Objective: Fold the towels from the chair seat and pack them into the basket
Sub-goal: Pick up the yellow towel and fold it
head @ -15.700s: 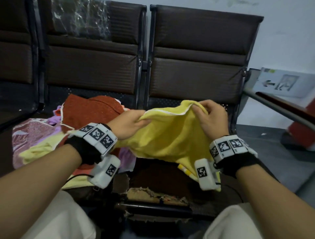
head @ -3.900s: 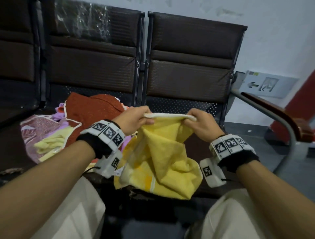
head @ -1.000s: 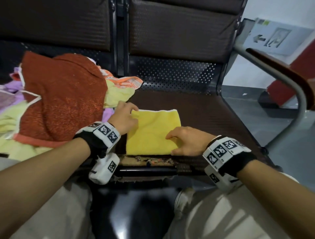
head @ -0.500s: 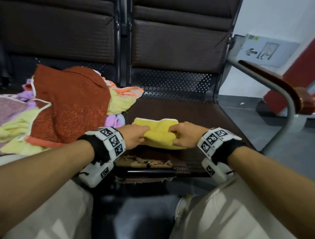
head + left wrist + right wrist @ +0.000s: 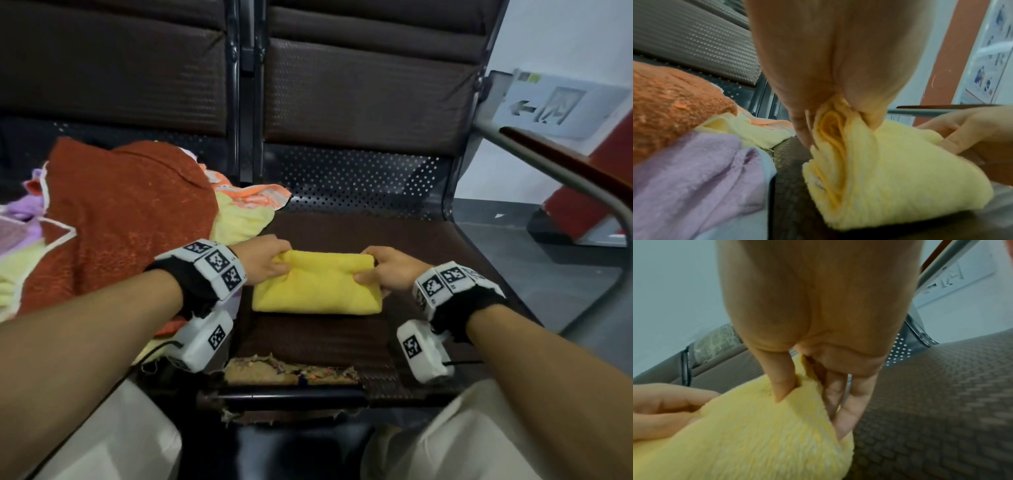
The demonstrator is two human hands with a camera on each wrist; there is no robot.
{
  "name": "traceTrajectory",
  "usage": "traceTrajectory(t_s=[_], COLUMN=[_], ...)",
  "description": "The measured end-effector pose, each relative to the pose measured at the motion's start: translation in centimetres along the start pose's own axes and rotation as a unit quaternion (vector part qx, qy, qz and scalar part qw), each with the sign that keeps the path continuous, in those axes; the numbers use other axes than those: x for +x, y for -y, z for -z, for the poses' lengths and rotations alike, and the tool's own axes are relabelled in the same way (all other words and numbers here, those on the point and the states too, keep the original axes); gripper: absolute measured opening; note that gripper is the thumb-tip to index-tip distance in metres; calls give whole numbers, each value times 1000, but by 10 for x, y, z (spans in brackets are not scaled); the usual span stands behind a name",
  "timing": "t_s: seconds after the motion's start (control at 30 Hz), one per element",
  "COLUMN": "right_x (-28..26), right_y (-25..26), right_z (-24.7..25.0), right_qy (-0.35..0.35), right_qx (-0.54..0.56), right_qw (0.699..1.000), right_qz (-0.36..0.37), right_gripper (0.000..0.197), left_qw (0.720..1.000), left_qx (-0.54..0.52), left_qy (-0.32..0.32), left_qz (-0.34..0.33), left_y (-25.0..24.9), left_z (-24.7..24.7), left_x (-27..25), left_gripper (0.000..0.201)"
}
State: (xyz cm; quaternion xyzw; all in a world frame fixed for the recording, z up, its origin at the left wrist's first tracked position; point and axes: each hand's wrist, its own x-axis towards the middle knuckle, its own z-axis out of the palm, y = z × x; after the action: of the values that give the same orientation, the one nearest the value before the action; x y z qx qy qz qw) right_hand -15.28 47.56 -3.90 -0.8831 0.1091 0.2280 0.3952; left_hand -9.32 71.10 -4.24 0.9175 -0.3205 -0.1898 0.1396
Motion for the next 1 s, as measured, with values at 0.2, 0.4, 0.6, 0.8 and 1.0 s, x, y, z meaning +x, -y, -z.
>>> traceTrajectory(t_s=[0.2, 0.4, 0.6, 0.8, 1.0], right_x=[30, 43, 37, 21, -20], right_y=[1, -2, -3, 4, 15], right_z=[-2, 1, 0, -9, -3], right_qy=[-22, -63, 24, 33, -22], right_qx=[-37, -161, -160, -124, -63], right_qw=[997, 979, 977, 987, 994], right_qz=[-69, -111, -137, -98, 87], right_gripper=[41, 59, 90, 77, 39], left_qw=[996, 996, 993, 981, 973], left_qx=[56, 41, -20, -111, -211], left_qy=[42, 76, 114, 151, 92], left_qz=[45, 22, 5, 51, 24], left_y=[2, 5, 2, -20, -38], left_z=[-8, -8, -8, -13, -5], left_x=[26, 30, 17, 7, -6], left_gripper=[30, 25, 22, 11, 105])
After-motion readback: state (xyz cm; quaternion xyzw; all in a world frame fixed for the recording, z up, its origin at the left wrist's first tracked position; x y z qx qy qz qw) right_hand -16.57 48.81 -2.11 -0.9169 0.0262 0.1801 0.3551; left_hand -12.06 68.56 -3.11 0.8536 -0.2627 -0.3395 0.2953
